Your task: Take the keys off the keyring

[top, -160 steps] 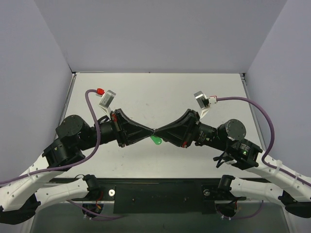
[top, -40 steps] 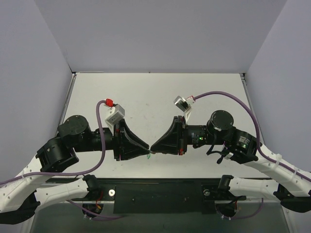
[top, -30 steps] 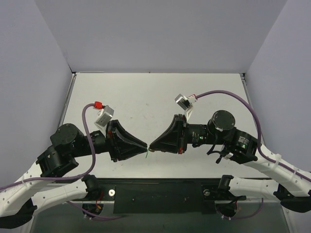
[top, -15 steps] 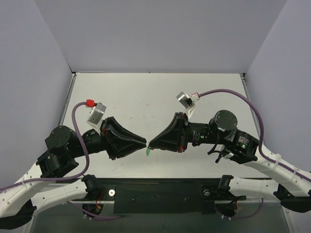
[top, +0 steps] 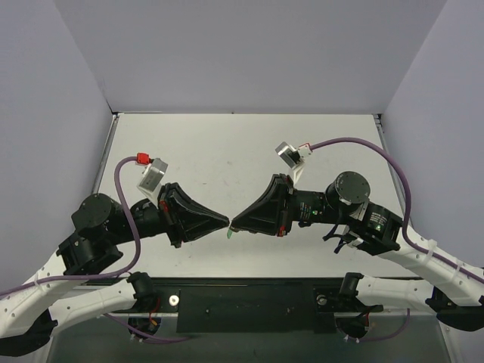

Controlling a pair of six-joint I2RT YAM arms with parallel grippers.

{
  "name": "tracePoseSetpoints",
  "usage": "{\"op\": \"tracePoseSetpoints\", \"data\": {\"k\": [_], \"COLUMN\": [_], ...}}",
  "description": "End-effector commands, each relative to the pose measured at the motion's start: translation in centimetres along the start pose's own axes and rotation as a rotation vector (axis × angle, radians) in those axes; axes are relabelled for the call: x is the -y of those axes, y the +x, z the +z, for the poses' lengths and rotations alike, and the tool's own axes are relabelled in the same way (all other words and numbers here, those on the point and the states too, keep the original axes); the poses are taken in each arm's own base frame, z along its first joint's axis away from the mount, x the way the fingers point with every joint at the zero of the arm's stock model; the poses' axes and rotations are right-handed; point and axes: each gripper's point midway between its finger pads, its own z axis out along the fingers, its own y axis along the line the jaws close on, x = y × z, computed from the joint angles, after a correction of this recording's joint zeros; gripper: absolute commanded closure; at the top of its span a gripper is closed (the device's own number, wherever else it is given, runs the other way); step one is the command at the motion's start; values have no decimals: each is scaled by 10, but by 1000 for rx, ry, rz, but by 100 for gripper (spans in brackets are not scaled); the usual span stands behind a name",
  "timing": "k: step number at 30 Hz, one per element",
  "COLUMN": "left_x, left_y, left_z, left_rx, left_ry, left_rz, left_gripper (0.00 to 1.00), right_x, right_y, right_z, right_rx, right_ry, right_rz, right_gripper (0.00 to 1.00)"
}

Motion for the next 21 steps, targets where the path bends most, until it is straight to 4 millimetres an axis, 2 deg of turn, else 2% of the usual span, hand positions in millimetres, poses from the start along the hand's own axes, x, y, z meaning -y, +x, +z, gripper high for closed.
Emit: {"op": "tracePoseSetpoints", "data": {"k": [1,4,11,21], "left_x": [1,-7,-7,-29], "left_y": [-9,-3,12,38], "left_z": [5,7,4,-4], "left_rx": [-19,-93,-305,-545], "left_ry": [-30,-84,-119,-218], "left_rz": [21,42,81,98], "left_gripper": [100,100,100,100], "right_x": [-7,-1,18,33], "right_y": [-6,1,19,42], "right_z": [3,0,-1,-7], "right_rx": [32,16,-46,-177], "right_ry": [-51,-29,36,110], "right_rz": [-19,-14,-5,0], "right_gripper": [100,100,100,100]}}
